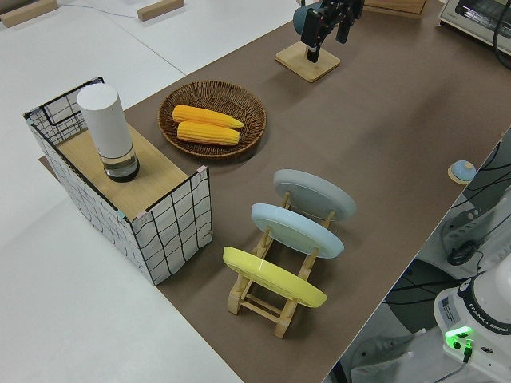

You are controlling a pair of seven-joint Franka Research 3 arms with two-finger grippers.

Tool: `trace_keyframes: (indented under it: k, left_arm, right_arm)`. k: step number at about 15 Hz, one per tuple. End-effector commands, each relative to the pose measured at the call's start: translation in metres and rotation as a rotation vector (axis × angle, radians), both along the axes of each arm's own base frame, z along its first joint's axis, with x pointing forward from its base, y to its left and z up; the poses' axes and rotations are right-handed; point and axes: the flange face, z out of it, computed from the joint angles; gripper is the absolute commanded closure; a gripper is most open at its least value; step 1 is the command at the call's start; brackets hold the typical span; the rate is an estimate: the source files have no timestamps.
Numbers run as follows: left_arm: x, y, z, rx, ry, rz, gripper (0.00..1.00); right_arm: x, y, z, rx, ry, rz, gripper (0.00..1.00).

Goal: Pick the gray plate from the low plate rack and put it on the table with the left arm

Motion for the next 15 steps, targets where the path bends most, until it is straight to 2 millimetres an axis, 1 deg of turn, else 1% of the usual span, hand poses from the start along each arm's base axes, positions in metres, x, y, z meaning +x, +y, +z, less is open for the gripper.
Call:
trace_keyframes:
  k: [1, 10, 12, 14, 15]
  left_arm:
    - [-0.003, -0.001, 0.000, -0.003, 0.005, 0.034, 0.00]
    - [-0.004, 0.002, -0.003, 0.001, 0.024, 0.038, 0.00]
    - [-0.006, 0.019, -0.003, 0.025, 0.033, 0.056, 0.00]
    - [-0.009, 0.026, -0.004, 0.036, 0.051, 0.064, 0.00]
    - [-0.009, 0.036, -0.004, 0.049, 0.056, 0.078, 0.00]
  right_arm:
    - [-0.002, -0.003, 0.003, -0.008, 0.002, -0.016, 0.017]
    - [-0.002, -0.002, 0.004, -0.008, 0.000, -0.014, 0.017]
    - [-0.002, -0.002, 0.004, -0.008, 0.000, -0.014, 0.017]
    - [-0.002, -0.003, 0.004, -0.007, 0.000, -0.016, 0.017]
    - [-0.002, -0.003, 0.004, -0.008, 0.000, -0.016, 0.017]
